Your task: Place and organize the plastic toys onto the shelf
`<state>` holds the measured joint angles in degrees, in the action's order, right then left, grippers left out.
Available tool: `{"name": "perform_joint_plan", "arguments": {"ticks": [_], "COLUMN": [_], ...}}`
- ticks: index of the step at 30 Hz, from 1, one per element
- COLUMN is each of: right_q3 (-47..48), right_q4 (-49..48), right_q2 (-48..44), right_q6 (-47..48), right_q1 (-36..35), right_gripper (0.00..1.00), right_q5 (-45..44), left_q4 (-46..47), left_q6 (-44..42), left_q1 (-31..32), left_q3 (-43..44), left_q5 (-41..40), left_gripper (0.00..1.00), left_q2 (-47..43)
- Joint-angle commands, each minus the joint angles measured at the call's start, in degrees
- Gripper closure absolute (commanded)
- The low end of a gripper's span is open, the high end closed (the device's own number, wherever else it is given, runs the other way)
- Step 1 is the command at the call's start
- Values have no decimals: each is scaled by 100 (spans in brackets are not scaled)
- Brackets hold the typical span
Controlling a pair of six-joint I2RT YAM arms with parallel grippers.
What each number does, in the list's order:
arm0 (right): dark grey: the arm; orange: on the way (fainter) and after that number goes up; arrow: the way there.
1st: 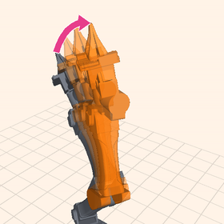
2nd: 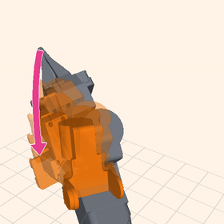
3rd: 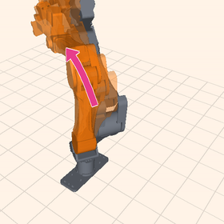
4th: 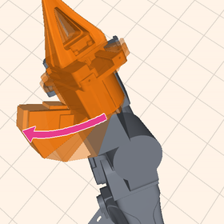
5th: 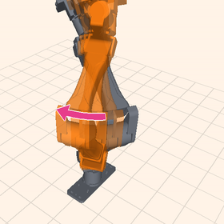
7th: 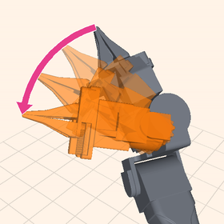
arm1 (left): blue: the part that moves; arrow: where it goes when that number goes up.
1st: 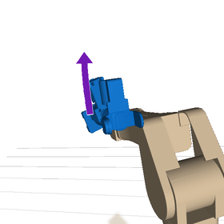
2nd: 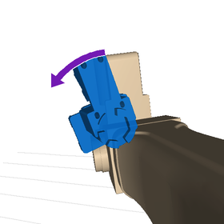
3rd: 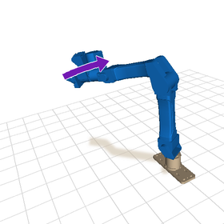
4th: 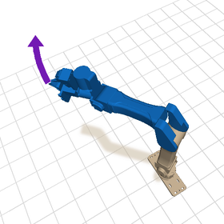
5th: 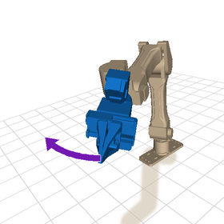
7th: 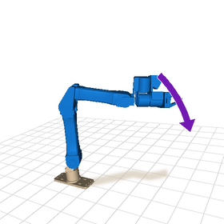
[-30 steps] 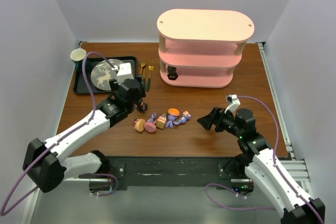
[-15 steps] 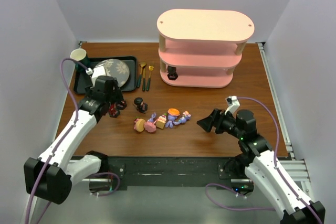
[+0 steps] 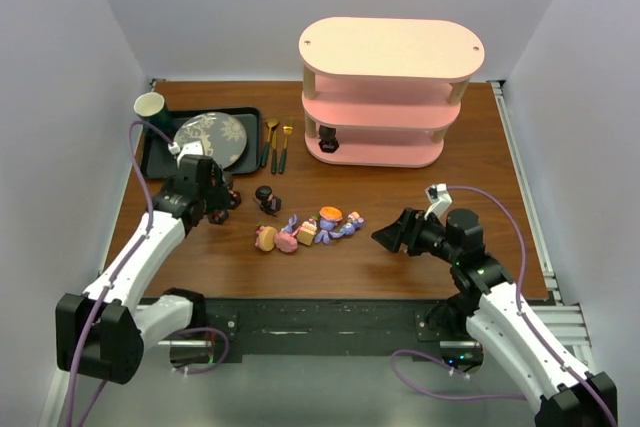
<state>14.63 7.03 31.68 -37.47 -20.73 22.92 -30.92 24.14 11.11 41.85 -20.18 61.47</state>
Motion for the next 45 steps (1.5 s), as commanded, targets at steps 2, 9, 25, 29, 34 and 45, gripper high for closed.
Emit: {"name": "perform_joint_plan", "arguments": {"ticks": [2,9,25,29,34,45], "right_q3": [4,-22,-48,-66,-92,-154], "right_q4": [-386,-465,-650,-685,-685,-676], "right_q2": [75,101,251,303,312,207], "right_q6": [-76,-129,-172,-164,-173,-190], "right_q1": [-10,-19,-19,-19,-10,-10], "right_gripper": [18,17,17,17,17,18], "right_q5": [160,169,187,196,196,152], "left_q4": [560,508,455,438,314,-221], "left_q6": [-463,-481,-340,-357,-393,-401], "left_q1": [-250,-329,-356,-356,-356,-321], "left_q3": [-62,-36,-80,-54,104,842], "left_q5": [594,700,709,691,744,1245], "left_gripper": [23,39,59,72,81,85], "left_q2": [198,330,471,410,173,-179]}}
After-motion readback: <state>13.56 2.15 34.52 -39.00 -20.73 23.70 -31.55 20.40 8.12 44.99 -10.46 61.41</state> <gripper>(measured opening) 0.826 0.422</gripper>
